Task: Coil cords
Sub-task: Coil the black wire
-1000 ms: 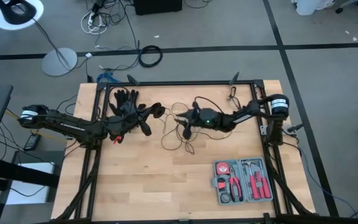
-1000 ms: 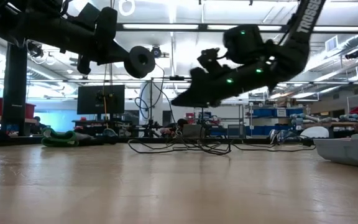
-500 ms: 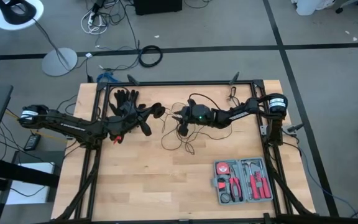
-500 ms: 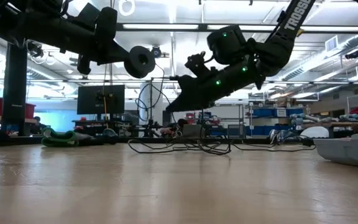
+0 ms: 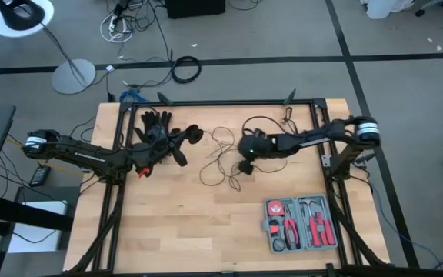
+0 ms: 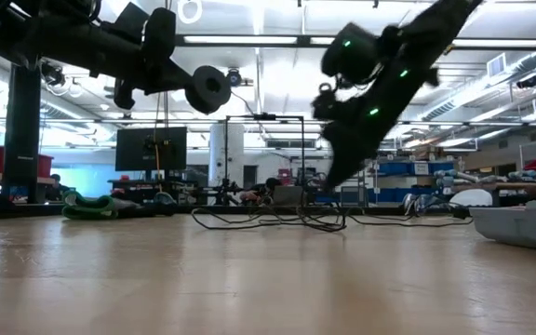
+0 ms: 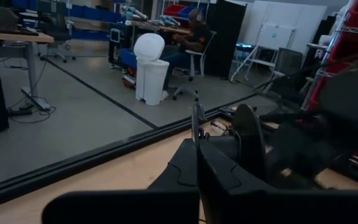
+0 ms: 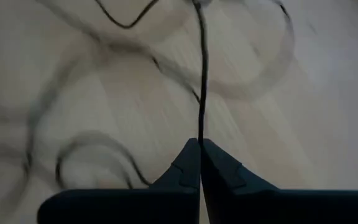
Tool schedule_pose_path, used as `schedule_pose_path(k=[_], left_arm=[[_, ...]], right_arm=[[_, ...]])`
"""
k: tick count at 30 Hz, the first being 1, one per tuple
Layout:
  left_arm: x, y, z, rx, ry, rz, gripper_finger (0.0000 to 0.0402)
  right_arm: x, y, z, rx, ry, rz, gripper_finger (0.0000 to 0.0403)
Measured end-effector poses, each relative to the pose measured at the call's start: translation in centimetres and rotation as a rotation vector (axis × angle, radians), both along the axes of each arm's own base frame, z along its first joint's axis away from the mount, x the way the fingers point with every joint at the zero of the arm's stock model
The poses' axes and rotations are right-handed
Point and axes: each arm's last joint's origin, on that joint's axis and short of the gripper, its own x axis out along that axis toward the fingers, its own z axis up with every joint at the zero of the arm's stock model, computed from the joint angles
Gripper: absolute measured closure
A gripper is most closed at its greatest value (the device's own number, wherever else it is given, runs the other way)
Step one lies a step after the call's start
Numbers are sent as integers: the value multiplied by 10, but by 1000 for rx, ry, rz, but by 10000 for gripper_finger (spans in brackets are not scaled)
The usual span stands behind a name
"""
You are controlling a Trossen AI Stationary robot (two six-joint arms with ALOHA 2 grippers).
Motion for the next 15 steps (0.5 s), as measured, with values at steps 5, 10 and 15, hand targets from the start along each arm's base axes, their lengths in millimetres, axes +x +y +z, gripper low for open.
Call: schedule_pose_path(k=[5,10,15], left_arm=[[0,0,0,0,-1,10,401],[-1,1,0,0,-3,25,401],[-1,1,0,0,-4,26,402]], right_arm=[[-41,16,26,-23,179,-89,401],[-81,20,38,24,373,-213,402],[-100,24,45,33,459,-278,399]])
